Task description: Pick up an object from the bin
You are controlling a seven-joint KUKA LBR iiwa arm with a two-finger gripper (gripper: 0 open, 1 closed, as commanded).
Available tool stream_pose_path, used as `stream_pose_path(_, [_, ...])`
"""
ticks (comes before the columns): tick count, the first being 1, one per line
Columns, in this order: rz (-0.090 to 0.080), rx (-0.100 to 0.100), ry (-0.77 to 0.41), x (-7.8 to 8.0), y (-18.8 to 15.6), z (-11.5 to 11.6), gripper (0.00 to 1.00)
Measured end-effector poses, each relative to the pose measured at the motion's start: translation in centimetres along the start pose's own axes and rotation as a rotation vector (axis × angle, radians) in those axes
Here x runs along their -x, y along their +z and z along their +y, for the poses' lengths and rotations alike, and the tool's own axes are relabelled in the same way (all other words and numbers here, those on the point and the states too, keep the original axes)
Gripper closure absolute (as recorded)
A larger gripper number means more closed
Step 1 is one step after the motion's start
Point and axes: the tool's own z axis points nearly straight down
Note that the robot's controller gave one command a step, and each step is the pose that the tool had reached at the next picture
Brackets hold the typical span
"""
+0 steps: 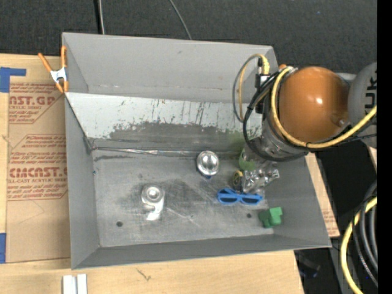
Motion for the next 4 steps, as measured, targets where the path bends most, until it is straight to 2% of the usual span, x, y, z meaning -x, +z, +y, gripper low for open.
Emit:
stream_pose_path(1, [-0.001, -0.004, 0.001, 0.1, -0.2, -0.1, 0.00])
stream_pose_path(2, [0.001, -0.001, -0.535, 1.1, 7.6, -1.3, 0.00])
stream_pose_path(3, [0.000, -0.004, -0.533, 1.1, 7.4, -1.4, 1.00])
stream_pose_path(4, [0.004, -0.011, -0.534, 0.6, -7.0, -1.4, 1.00])
